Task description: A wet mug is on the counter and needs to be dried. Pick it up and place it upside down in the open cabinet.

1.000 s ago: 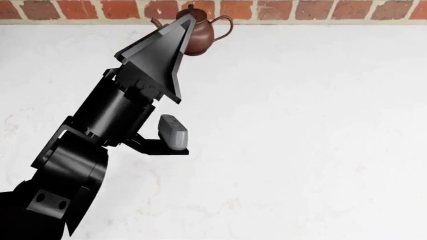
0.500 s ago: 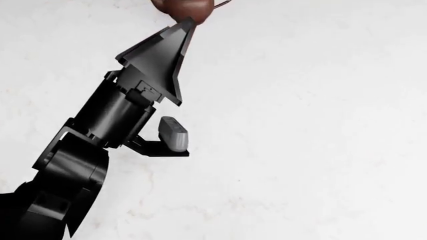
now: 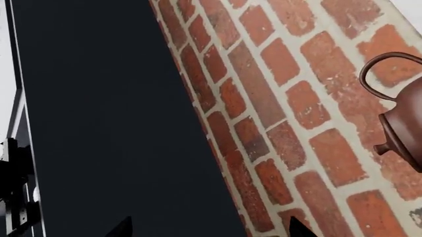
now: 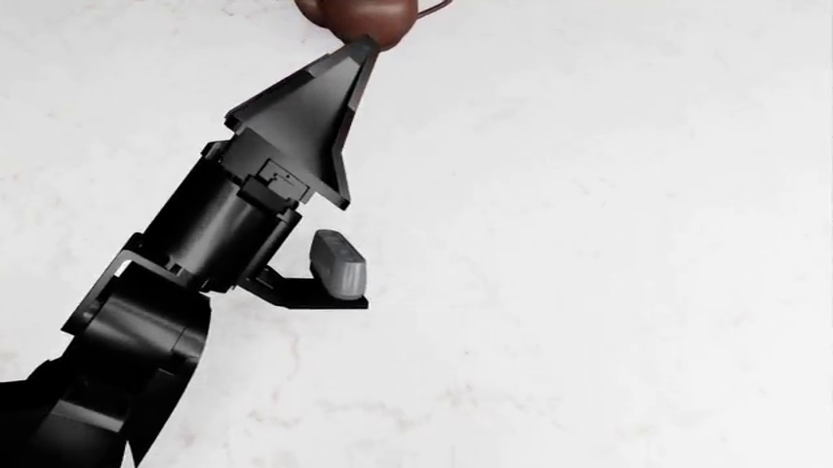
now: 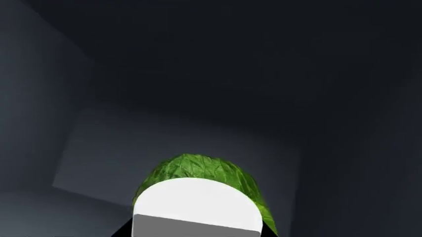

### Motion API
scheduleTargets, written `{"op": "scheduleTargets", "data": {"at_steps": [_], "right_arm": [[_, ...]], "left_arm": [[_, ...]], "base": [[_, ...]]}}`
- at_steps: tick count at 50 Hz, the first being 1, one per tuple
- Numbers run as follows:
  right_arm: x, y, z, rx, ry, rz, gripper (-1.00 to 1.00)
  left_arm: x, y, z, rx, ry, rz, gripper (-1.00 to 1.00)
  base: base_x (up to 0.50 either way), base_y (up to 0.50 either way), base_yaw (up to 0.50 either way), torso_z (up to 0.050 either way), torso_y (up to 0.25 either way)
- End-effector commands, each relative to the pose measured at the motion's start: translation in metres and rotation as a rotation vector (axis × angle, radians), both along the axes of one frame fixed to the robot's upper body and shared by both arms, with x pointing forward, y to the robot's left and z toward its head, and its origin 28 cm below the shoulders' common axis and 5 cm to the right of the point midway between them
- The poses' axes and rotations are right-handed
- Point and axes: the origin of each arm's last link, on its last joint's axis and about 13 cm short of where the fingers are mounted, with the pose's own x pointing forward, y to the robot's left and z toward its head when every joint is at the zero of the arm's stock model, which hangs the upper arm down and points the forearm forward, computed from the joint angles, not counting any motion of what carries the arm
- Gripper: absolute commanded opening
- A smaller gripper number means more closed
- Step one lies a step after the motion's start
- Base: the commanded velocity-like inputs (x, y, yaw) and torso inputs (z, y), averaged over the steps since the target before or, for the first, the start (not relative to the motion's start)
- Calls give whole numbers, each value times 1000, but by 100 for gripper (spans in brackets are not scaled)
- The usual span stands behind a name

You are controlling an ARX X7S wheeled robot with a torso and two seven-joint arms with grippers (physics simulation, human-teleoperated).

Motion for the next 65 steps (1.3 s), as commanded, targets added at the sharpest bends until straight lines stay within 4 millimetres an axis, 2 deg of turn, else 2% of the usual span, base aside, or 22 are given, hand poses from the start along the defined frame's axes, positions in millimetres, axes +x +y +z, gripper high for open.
{"op": "scheduleTargets", "data": {"at_steps": [1,5,6,21,32,56,65], "right_arm": [[41,1,-20,-28,464,-12,-100],[45,1,-21,-33,496,-22,-100],[46,1,-22,-35,504,-24,100],[50,0,-23,-36,535,-25,100],[41,-4,-22,-25,509,-7,100],[19,-28,-24,-33,495,0,100],[0,-42,-29,-64,530,20,100]], "left_arm": [[0,0,-1,-4,1,-3,100],[1,0,-2,-4,2,-4,100],[1,0,-2,-4,3,-3,100],[2,1,-8,-2,12,-2,100],[0,0,-7,-17,22,-9,100],[-3,2,-5,-37,17,-4,100],[-4,3,-5,-36,21,-2,100]], "base": [[0,-3,0,0,-13],[0,-2,-2,-3,-8],[0,-3,-3,0,0],[0,-2,-3,-3,-7],[0,-3,-3,-4,-8],[0,-1,-1,-3,246],[0,0,0,-1,107]]}}
